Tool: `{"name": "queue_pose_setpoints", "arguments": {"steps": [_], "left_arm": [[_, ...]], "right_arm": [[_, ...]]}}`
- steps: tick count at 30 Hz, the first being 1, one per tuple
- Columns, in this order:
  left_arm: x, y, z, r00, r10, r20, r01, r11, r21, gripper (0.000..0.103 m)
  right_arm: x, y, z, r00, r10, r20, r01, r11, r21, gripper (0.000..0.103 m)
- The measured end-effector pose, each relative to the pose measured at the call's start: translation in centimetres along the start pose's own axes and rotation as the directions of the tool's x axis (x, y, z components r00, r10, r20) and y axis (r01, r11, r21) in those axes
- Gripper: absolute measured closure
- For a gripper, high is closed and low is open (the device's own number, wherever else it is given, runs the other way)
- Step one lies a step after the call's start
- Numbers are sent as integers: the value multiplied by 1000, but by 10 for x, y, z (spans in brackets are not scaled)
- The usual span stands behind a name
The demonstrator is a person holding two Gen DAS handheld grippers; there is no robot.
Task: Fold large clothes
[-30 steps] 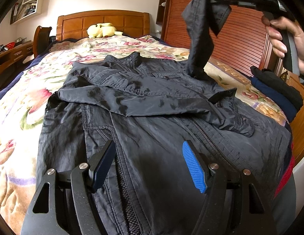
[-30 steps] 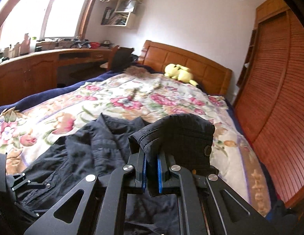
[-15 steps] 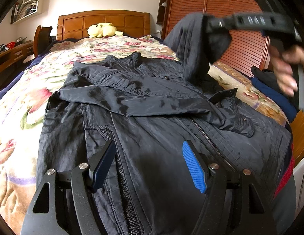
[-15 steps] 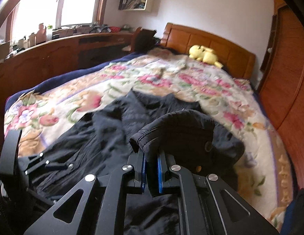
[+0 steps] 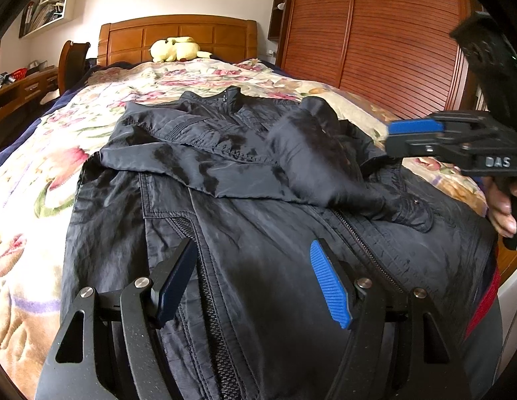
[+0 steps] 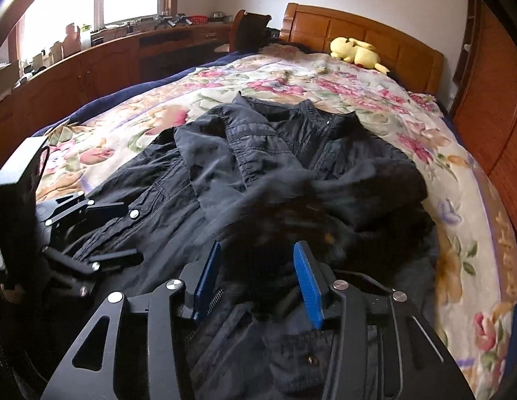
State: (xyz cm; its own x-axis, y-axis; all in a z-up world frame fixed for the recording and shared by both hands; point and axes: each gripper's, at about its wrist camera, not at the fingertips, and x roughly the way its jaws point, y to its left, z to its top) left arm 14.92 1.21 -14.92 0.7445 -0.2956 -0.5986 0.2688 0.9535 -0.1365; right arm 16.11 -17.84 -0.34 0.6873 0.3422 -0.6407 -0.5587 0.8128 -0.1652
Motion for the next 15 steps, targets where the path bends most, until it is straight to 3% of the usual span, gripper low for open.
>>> {"name": "queue_pose_setpoints", "arguments": {"steps": [5,15], "left_arm": [[1,-2,0,1000,9,-3,-9,1000,4,31],[2,-4,0,1000,26,-14,-25,1000,16,31]], "right_arm": [[-5,-18,-12,999,-44,15,44,998,44,55],[43,-63,-61,984,-154,-93,171,959,227,55]]}}
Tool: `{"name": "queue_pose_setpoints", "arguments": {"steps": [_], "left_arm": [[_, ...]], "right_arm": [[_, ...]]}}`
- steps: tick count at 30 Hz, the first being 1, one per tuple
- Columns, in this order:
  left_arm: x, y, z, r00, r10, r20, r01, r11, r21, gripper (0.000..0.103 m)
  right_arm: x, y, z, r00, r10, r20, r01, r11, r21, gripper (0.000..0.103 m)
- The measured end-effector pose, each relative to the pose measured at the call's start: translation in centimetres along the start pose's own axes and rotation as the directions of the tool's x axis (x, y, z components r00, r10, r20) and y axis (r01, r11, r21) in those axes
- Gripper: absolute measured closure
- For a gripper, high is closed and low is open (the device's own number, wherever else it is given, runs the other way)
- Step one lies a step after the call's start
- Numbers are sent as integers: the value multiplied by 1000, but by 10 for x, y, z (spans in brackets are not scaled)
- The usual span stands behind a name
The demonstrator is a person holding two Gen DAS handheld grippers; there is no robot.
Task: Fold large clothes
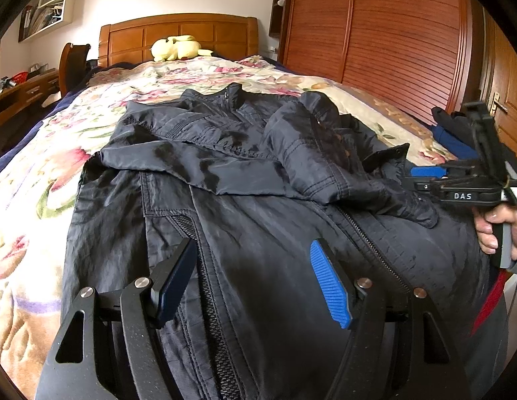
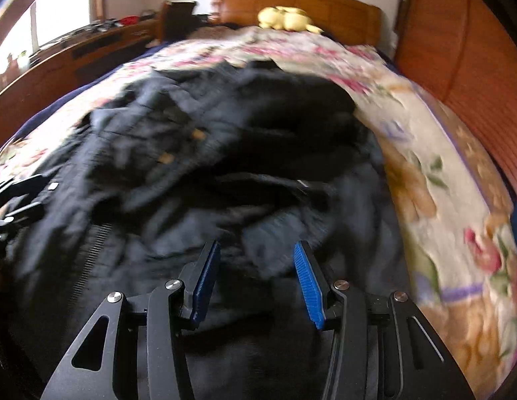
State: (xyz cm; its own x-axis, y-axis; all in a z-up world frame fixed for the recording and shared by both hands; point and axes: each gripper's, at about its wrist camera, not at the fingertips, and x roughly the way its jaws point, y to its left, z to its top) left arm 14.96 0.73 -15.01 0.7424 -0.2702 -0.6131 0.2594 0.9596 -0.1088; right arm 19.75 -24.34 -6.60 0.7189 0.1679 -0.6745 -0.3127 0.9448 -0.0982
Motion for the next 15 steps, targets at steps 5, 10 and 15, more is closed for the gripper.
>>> {"name": "queue_pose_setpoints", "arguments": {"steps": [5,10,15], "left_arm": [[-2,-8,8,1000,23,-18,-23,999,32,31],[-10,-28,33,1000,3,-7,-2,998,60,31],[-6,-62,61,998,-67,-16,68,993,96,31]], "right_arm": [[13,-6,-7,999,38,14,-39,996,85,55],[11,3,-10,999,23,49,-27,996,81,55],[10,-3,-20,996,50,75,-58,992,110,55]]}}
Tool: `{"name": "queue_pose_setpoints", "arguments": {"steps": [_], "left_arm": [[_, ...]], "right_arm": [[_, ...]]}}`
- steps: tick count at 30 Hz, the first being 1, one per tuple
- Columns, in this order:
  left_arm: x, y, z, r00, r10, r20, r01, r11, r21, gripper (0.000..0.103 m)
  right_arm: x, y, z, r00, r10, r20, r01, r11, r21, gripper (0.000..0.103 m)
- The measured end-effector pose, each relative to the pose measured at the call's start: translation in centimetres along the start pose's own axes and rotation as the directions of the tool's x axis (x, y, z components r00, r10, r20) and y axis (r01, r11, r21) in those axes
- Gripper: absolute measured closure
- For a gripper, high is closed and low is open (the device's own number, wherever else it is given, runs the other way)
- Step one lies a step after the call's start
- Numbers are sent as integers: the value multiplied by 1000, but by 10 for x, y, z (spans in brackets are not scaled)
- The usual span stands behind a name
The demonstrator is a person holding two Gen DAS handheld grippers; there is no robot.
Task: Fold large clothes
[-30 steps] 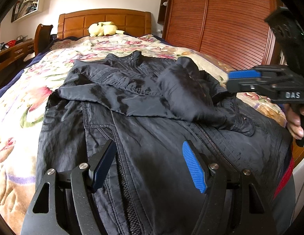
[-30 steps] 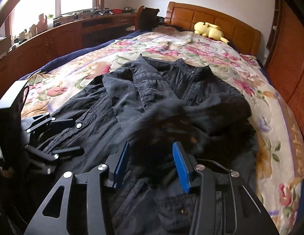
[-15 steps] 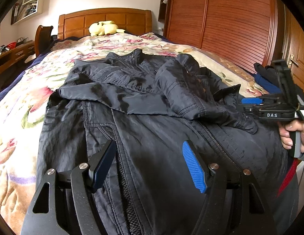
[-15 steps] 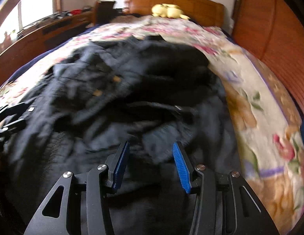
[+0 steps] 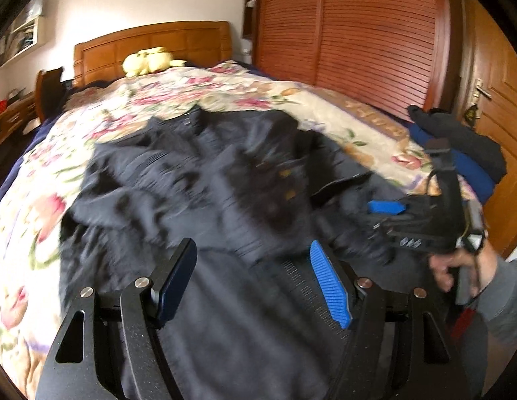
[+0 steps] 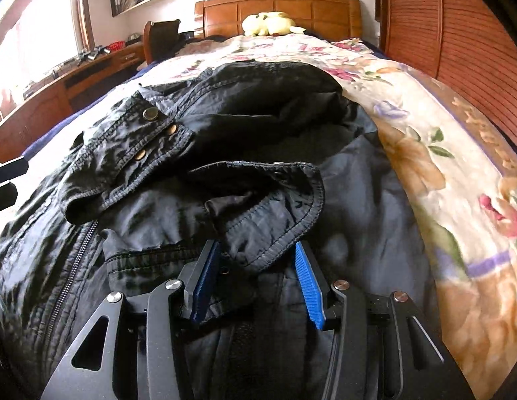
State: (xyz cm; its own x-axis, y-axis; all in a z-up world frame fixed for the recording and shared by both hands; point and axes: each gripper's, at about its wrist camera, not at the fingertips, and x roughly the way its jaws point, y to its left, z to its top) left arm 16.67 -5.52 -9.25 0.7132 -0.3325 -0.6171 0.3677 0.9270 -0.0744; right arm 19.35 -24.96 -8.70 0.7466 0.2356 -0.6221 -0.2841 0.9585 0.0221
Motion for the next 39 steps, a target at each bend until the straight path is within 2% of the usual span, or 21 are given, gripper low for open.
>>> {"name": "queue_pose_setpoints", "arguments": {"steps": [5,8,10,13,19,20,22,24,27,30,35,39], "left_arm": [[25,-27,16,998,-44,-47,46,998,39,31],[52,-32,17,987,-95,-133,100,995,25,31],[66,-32,17,979,-105,-172,109,994,11,32],[83,-31,19,976,-77,-206,81,997,13,32],[111,-30,21,967,55,-249,-36,996,80,32],[113,-30,20,966,75,-249,-55,995,89,33],[112,-26,19,964,109,-241,-88,991,99,45],[109,-21,18,966,112,-234,-94,992,87,53],[99,-10,17,969,114,-217,-102,993,66,75],[81,4,17,977,132,-166,-127,991,40,87],[42,27,18,984,161,-75,-162,987,-13,90],[21,44,17,985,167,-44,-170,984,-48,90]], "right_arm": [[-5,-13,-13,1000,17,23,-17,1000,13,55],[-6,-12,-14,999,19,32,-20,1000,9,55],[-6,-11,-13,999,20,33,-20,1000,5,55],[-7,-10,-14,999,21,38,-21,1000,4,55],[-7,-11,-14,999,21,42,-21,1000,6,55],[-7,-11,-14,999,21,43,-21,1000,6,55],[-6,-11,-14,999,20,42,-21,1000,6,55],[-6,-11,-14,999,20,42,-21,1000,6,55],[-5,-11,-14,999,20,40,-20,1000,5,55],[-5,-11,-14,999,18,38,-18,1000,3,55],[-4,-10,-13,999,13,35,-13,1000,-3,55],[-3,-9,-13,999,9,32,-9,1000,-7,55]]}}
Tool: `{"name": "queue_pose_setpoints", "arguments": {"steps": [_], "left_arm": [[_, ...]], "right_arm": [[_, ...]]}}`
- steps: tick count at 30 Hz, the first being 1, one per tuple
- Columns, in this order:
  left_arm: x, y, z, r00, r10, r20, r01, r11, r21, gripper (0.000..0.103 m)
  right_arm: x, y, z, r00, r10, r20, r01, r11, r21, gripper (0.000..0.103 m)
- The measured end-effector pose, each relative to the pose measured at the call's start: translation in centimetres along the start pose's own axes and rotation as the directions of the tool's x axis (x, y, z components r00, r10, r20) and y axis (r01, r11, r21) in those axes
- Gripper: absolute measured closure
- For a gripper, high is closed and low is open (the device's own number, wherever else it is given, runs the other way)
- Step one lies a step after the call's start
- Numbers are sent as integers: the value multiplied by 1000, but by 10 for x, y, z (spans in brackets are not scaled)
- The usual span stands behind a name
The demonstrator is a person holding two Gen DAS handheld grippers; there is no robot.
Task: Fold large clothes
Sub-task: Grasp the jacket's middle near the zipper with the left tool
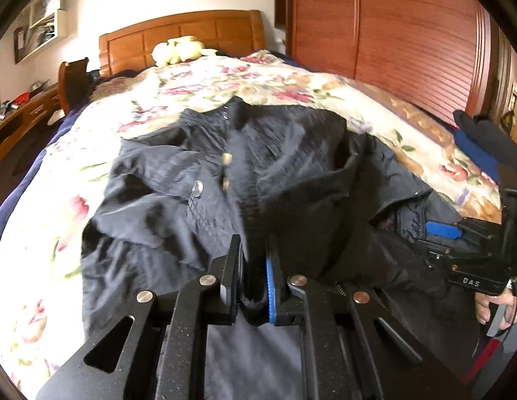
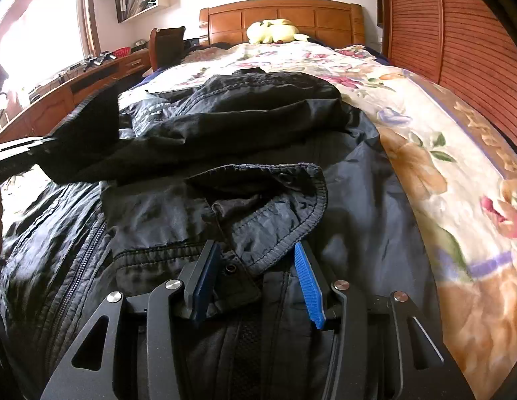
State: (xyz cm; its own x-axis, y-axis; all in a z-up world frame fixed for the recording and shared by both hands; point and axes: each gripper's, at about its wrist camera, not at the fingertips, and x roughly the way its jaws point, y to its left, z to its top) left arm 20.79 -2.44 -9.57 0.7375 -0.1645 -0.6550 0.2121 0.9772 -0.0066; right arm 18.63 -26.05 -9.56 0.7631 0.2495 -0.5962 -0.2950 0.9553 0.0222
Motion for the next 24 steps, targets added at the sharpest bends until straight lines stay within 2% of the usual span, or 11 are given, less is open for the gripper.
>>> {"name": "queue_pose_setpoints", "arguments": {"steps": [5,10,14,17,22,24], "left_arm": [[-16,18,-13,1000,6,19,-5,999,-43,90],[-45,23,-27,997,11,76,-4,996,-90,91],[-49,32,-42,999,-34,9,35,989,-142,90],[-49,35,-54,998,-44,-34,38,988,-151,89],[-64,39,-65,999,-28,-24,25,989,-142,72],[-68,43,-65,999,-32,-19,29,989,-144,69]], "right_arm": [[2,0,1,1000,-3,-3,3,1000,-4,55],[2,1,0,1000,-5,-4,5,1000,-7,55],[2,1,1,1000,-7,-5,7,1000,-8,55],[3,1,1,1000,-10,-5,10,1000,-9,55],[2,2,1,1000,-14,-6,14,1000,-12,55],[3,2,1,1000,-16,-7,16,1000,-13,55]]}}
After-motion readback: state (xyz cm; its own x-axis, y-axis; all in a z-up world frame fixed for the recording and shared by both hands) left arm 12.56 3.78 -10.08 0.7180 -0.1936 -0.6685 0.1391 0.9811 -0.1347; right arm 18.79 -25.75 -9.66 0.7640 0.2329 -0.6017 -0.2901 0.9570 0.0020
